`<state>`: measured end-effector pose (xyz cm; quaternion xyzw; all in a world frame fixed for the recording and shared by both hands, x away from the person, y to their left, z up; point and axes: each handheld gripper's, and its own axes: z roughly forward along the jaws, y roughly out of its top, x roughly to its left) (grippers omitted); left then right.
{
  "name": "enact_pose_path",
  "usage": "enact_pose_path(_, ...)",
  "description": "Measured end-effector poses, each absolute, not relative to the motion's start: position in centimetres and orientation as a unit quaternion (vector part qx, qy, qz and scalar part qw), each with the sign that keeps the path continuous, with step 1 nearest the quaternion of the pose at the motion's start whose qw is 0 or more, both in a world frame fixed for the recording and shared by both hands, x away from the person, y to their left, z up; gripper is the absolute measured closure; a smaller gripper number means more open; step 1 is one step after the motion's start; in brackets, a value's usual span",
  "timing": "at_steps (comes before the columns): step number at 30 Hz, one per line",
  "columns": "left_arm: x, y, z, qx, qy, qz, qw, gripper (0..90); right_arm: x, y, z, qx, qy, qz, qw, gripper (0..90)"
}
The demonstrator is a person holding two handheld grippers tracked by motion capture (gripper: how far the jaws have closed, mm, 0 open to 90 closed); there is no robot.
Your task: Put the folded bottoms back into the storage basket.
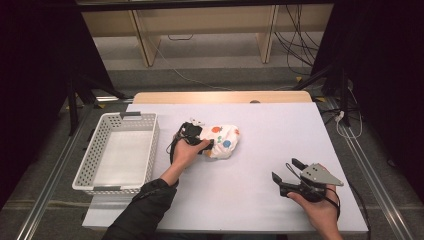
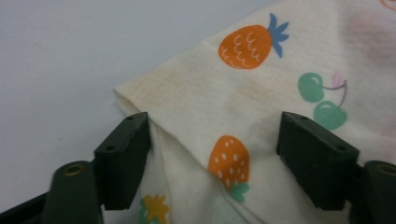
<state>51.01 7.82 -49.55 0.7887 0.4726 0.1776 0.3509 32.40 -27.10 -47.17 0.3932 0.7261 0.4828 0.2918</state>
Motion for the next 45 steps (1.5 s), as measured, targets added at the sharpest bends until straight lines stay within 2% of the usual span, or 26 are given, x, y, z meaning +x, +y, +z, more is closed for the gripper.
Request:
enact_pose_path(4,50.5,7.3,-49.6,0.782,0.472,0.181,0.364,42.6,32.4,-27.0,-47.2,0.39,0.726,0.486,0.292,16.5)
enact_pose_path(8,50.2,7.0,-49.5,0.786,0.465,0.169,0.371,65.3,32.4,-27.0,-47.2,0.39,0.726,0.486,0.291,16.5)
enact_pose_path(9,50.1,6.9,-49.4,0.788,0.462,0.166,0.371,65.3,32.4,-27.0,-47.2,0.39,0.726,0.486,0.291,16.5)
enact_pose_path(11,49.9,6.6,-49.5,0.785,0.465,0.16,0.375,75.3,32.4,-27.1,-47.2,0.391,0.728,0.483,0.291,16.5)
enact_pose_path(13,49.8,6.5,-49.4,0.782,0.472,0.158,0.375,79.9,32.4,-27.1,-47.2,0.391,0.728,0.483,0.291,16.5)
enact_pose_path(20,49.7,6.8,-49.3,0.777,0.476,0.149,0.385,83.6,32.4,-27.1,-47.3,0.392,0.727,0.485,0.288,16.5)
enact_pose_path(32,47.1,8.6,-47.0,0.759,0.437,0.197,0.44,83.9,32.4,-27.2,-47.3,0.391,0.725,0.486,0.291,16.5)
enact_pose_path(45,44.5,9.5,-45.2,0.751,0.413,0.205,0.474,83.9,32.4,-27.4,-47.4,0.393,0.725,0.484,0.292,16.5)
